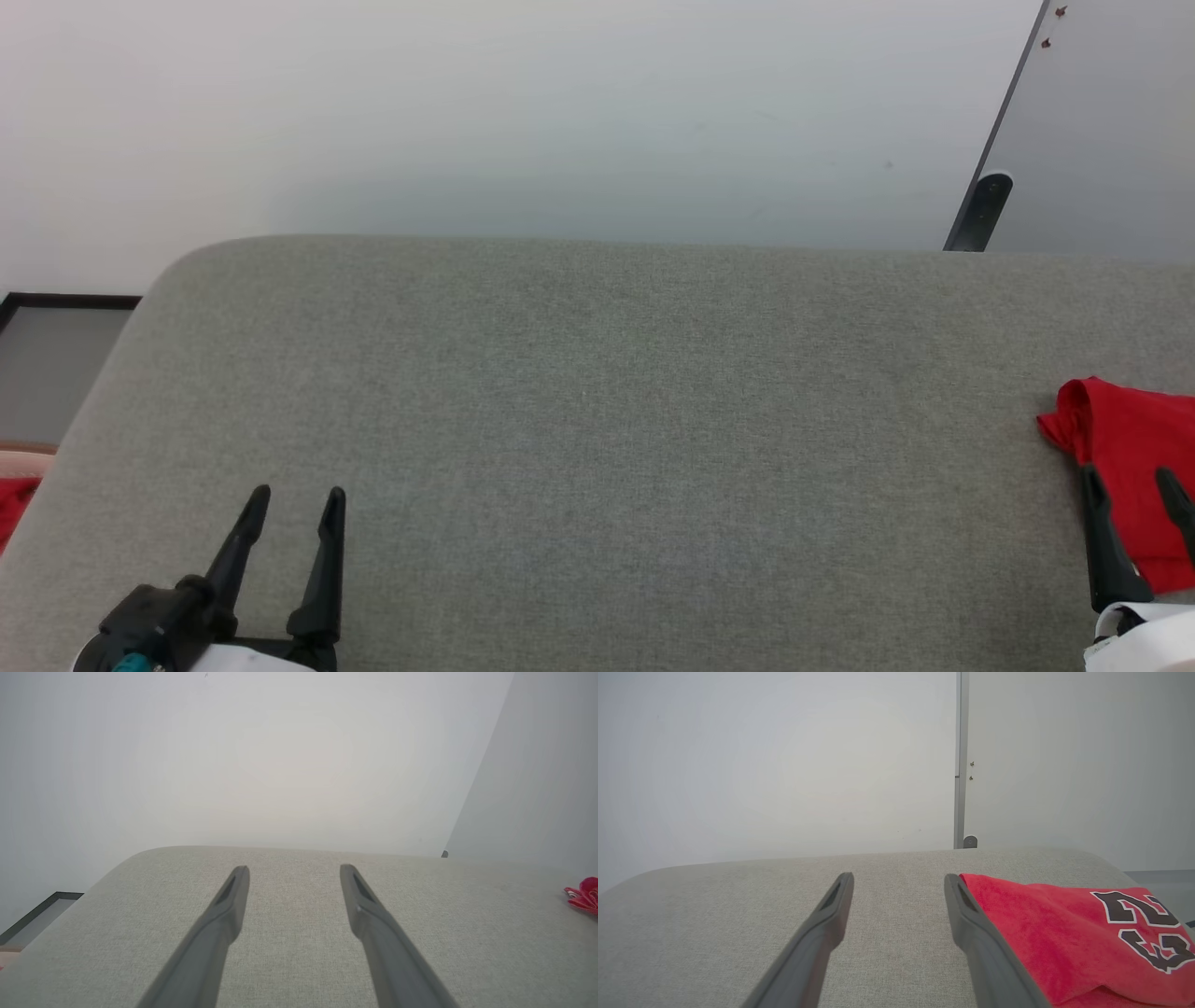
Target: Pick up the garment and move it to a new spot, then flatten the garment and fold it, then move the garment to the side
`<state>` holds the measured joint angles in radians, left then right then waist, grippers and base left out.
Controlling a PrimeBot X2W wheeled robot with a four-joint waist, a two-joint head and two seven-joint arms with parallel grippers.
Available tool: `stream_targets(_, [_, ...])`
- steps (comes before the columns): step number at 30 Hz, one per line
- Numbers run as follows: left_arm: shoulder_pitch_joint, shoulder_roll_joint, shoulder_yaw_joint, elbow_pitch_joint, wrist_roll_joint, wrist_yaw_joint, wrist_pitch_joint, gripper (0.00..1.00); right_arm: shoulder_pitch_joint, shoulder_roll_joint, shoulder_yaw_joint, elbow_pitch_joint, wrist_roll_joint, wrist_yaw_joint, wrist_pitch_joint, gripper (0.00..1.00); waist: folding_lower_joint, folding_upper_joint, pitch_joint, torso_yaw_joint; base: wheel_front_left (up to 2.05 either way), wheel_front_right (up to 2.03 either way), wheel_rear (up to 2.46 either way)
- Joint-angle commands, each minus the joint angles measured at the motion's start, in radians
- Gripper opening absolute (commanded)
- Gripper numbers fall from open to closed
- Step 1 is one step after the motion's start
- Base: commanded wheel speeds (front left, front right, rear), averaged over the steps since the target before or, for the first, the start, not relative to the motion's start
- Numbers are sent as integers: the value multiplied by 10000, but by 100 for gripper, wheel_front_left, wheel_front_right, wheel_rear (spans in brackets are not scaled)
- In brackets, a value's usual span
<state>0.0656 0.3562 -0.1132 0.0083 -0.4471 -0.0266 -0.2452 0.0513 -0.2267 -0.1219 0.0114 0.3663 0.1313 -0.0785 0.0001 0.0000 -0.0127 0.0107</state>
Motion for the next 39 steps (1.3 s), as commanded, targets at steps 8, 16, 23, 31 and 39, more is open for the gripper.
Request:
stream_targets(8, [-114,46,-67,258,28,89,37,100,76,-19,6,-87,-22,-11,24,100,-1,0,36,-7,0,0,0])
stream_targets(16, [-168,80,-133,423,62,128,53,100,77,-1,-64,-139,-12,-11,22,100,-1,0,32,-12,0,0,0])
stream_targets(23, [-106,112,-124,432,132,186,-12,100,118,1,-69,-169,51,-11,16,100,-1,0,34,-9,0,0,0])
stream_targets(31, [85,-104,-184,627,130,185,9,0,44,179,12,176,61,0,17,0,-1,0,33,-13,0,0,0])
stream_targets(39, [-5,-458,-5,903,-985,71,333,0,-85,389,15,508,1212,-1,214,0,-1,0,40,-18,0,0,0])
